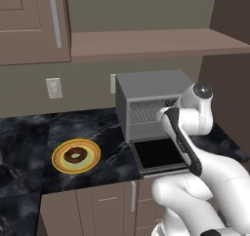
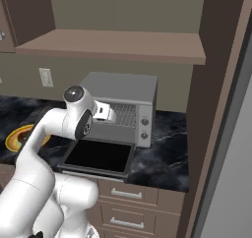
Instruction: Pick up the bagel from the plate, place it on the toaster oven rack, close the door, and set the timer.
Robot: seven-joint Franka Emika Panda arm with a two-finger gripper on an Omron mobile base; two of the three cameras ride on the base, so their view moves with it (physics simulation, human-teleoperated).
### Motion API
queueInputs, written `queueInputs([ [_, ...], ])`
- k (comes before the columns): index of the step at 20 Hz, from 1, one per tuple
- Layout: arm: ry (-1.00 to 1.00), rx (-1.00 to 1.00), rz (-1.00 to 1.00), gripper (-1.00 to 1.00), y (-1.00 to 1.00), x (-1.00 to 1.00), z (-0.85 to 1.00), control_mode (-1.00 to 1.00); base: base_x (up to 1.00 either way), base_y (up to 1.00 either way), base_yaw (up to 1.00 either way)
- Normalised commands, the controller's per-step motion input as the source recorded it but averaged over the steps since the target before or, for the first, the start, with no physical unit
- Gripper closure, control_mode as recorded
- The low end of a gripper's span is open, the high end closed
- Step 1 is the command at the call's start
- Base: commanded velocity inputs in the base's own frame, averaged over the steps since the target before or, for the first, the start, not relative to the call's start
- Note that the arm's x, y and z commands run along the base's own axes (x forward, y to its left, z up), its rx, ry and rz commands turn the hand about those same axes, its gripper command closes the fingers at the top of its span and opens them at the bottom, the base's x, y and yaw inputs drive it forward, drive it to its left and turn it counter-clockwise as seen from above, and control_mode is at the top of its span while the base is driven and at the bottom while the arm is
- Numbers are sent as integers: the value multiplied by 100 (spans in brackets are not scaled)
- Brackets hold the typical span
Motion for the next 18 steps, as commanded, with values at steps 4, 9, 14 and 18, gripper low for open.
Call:
queueInputs([
  [4,-6,0,-3,-100,-5,35,-36,-100,0,0,0],
  [9,-4,1,-5,-100,0,32,-2,-100,0,0,0],
  [14,0,2,-2,-100,0,31,0,-100,0,0,0],
  [18,0,3,0,-100,0,27,-8,-100,0,0,0],
])
